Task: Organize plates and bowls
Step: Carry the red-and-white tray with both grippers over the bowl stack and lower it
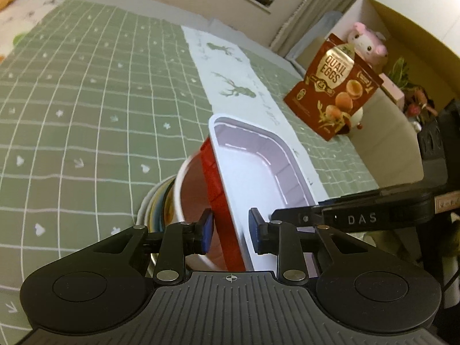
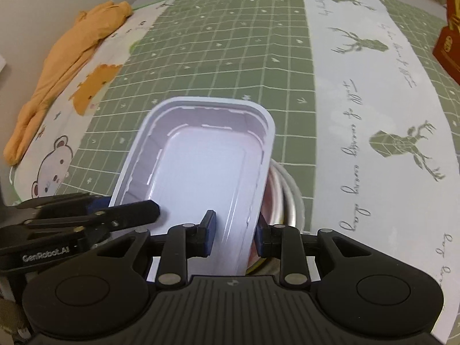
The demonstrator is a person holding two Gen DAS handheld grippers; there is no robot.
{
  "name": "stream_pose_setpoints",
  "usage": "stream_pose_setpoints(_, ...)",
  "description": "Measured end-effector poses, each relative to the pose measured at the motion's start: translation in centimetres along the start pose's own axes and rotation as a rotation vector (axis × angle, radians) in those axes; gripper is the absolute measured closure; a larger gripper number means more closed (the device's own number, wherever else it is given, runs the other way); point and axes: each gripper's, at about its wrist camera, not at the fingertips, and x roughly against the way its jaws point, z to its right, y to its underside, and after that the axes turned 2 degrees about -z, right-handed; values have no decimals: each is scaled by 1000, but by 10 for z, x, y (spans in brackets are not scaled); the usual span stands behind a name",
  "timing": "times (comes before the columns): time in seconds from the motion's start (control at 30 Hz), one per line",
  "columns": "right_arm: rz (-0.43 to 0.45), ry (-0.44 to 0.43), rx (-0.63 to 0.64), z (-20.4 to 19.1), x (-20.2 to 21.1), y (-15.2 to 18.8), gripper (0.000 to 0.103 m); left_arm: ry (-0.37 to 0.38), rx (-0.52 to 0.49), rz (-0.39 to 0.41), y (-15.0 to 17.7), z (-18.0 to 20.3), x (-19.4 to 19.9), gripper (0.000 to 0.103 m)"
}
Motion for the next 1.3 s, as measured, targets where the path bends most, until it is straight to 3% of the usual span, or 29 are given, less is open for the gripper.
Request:
stream_pose_setpoints(0.33, 10, 7, -5, 2, -3, -3, 76, -22, -11, 10, -1, 0, 2, 74)
stream_pose_setpoints(0.67, 34, -4, 33, -13, 3, -5, 76, 2, 94, 99, -9, -31, 30, 75)
stream_pose_setpoints(1.0, 58, 20, 13, -10, 5, -9, 76, 60, 84, 52, -9, -27, 17, 77)
stream_pose_setpoints(1.3, 63, 37, 35, -12, 3, -9, 76, 38, 85, 54, -10, -26, 17, 77)
